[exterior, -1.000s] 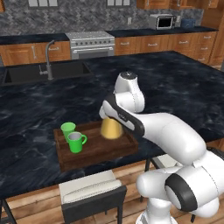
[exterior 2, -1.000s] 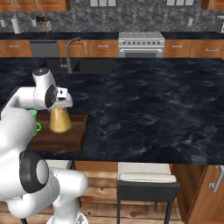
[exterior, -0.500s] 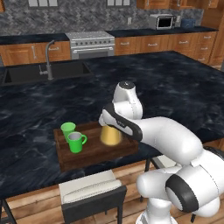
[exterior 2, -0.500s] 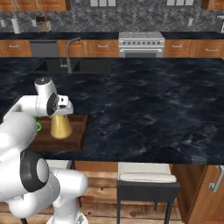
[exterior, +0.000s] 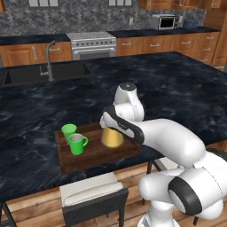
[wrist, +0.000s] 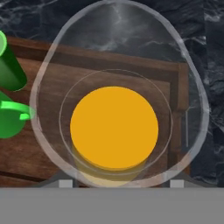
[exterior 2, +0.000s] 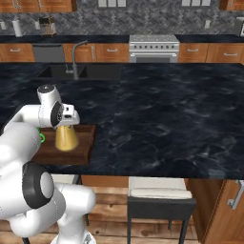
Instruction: There is a tray on the dining counter. Grab the cup, mug, and pitcher and place them on the tray. The pitcher may be placed next to the tray if it cannot fit the tray.
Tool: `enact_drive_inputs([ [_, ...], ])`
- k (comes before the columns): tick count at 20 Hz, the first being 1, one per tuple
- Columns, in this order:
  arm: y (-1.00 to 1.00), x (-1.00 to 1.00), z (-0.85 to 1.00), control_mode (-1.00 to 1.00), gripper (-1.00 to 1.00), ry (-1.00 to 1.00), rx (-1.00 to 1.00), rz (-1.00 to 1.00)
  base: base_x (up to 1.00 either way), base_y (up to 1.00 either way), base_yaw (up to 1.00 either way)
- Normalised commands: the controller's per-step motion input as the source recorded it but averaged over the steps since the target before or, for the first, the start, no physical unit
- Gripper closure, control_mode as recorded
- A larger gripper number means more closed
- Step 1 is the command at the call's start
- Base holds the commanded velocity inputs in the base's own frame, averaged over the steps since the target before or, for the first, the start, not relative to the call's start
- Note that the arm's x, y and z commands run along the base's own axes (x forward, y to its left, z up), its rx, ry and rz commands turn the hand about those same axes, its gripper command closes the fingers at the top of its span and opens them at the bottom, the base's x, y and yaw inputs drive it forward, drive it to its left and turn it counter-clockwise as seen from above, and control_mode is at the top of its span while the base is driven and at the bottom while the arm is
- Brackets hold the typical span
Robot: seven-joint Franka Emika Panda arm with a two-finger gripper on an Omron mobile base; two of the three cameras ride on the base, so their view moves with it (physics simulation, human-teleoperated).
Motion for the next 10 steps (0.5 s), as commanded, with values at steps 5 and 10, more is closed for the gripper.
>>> enact_drive_inputs([
  [5,0.00,0.00,0.00,-1.00,1.00,0.00,0.00,0.00,0.00,0.00,0.00],
  [10,0.00,0.00,0.00,-1.00,1.00,0.00,0.00,0.00,0.00,0.00,0.00],
])
